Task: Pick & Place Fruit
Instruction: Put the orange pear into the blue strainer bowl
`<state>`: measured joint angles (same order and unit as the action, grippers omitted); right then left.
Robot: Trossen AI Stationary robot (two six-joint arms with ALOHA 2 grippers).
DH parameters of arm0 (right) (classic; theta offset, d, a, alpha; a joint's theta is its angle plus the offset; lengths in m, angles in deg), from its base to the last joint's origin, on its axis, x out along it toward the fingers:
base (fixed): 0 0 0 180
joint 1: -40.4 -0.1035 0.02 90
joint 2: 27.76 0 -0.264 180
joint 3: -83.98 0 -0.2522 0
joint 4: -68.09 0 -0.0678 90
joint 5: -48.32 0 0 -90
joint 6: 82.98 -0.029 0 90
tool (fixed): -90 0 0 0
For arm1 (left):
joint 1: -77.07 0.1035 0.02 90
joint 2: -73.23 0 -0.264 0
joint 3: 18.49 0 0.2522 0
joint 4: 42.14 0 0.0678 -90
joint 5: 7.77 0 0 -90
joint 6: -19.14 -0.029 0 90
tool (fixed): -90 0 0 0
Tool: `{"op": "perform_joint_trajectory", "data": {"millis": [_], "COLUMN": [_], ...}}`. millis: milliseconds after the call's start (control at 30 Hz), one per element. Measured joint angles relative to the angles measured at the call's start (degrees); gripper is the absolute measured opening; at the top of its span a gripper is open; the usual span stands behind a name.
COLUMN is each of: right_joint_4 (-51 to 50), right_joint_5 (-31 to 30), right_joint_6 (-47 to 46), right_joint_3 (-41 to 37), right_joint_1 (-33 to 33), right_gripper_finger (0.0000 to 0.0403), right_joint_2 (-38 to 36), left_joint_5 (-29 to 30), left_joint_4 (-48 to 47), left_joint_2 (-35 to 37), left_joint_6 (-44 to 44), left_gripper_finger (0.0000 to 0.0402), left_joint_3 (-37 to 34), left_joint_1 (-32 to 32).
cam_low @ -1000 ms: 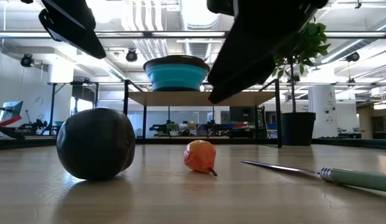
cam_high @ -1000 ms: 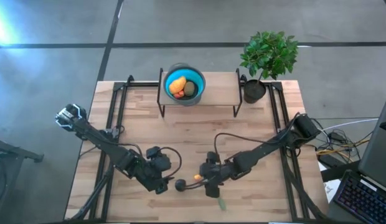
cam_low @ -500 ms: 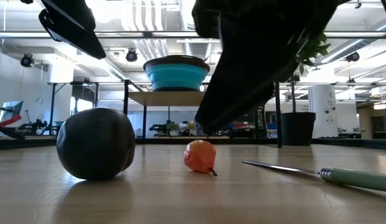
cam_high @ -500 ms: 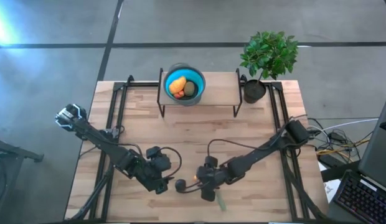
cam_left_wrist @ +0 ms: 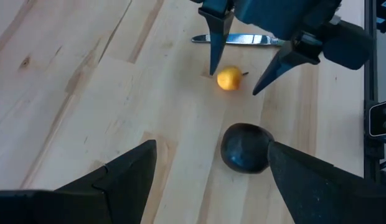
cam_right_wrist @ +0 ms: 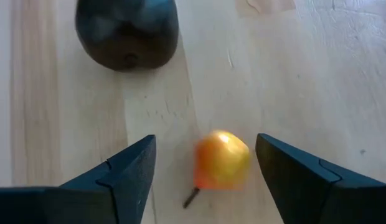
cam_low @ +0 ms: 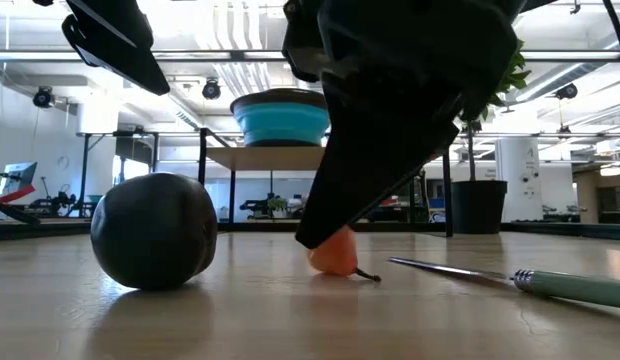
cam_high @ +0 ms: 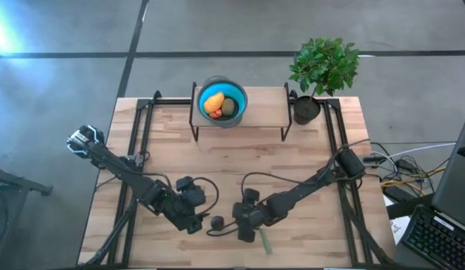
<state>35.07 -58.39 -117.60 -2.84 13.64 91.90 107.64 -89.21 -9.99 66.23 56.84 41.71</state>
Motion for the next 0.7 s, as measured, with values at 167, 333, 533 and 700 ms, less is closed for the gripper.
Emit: {"op": "perform_joint_trajectory", "data": {"millis": [167,333,533,700], "right_joint_4": [0.1,-2.0,-4.6,-4.4], "right_joint_5": [0.0,0.0,0.1,0.1], "right_joint_6": [-1.0,-3.6,-5.7,-5.9], "right_joint_3": [0.0,-0.3,-0.3,-0.4], "right_joint_1": [0.0,0.0,0.0,0.0], "right_gripper_finger": [0.0283,0.0282,0.0257,0.0235], "right_joint_2": [0.0,0.0,0.0,0.0], "left_joint_5": [0.0,0.1,0.1,0.2], "left_joint_4": [-0.1,-0.1,-0.1,-0.1], "left_joint_2": [0.0,0.0,0.0,0.0], "left_joint_6": [-0.1,-0.1,-0.2,-0.2], "left_gripper_finger": [0.0312,0.0312,0.0312,0.0312], "left_joint_3": [0.0,0.0,0.0,0.0], "left_joint_1": [0.0,0.0,0.0,0.0]}}
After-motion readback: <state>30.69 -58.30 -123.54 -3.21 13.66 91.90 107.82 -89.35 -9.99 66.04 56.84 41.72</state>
